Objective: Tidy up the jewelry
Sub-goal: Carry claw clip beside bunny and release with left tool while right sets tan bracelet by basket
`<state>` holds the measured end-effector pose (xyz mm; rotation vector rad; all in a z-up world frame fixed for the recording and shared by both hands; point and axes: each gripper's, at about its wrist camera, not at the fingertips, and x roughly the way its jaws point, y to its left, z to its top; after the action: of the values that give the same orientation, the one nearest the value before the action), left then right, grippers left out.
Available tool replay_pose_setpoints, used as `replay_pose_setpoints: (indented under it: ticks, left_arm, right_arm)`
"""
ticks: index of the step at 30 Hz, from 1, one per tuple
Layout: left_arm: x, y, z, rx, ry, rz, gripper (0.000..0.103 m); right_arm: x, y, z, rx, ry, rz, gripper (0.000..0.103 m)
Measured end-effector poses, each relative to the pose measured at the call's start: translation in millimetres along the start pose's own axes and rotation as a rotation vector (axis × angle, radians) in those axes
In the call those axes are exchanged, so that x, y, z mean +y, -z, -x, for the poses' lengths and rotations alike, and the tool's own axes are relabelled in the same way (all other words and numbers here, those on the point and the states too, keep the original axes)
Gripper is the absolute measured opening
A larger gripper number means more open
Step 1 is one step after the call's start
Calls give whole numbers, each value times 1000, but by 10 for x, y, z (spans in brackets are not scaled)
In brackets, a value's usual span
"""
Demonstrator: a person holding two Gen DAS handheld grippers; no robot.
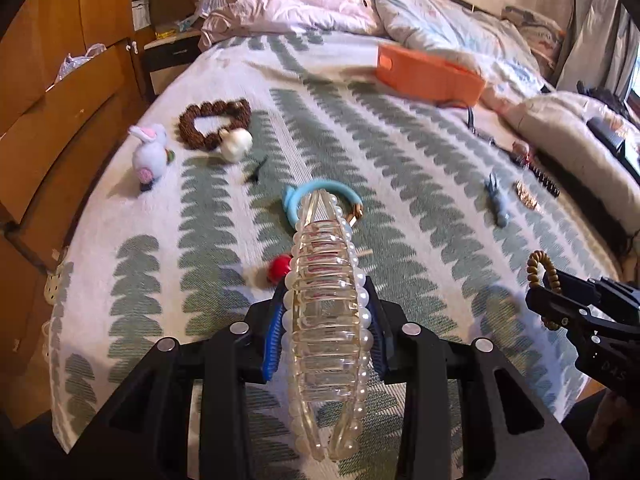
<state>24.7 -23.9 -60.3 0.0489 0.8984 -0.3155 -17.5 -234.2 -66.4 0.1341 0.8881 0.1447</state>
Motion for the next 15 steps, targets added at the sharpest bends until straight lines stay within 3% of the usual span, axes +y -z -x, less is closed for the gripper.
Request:
replay_pose_setpoints:
  ticks: [8, 15]
  left_arm:
    - [270, -191, 150, -67, -51, 48, 36]
    - [732, -441, 139, -97, -116, 115, 36]
  right_arm:
    - [-159, -332, 203, -89, 3, -28, 43]
    - [-177, -1050, 84, -135, 53, 24, 43]
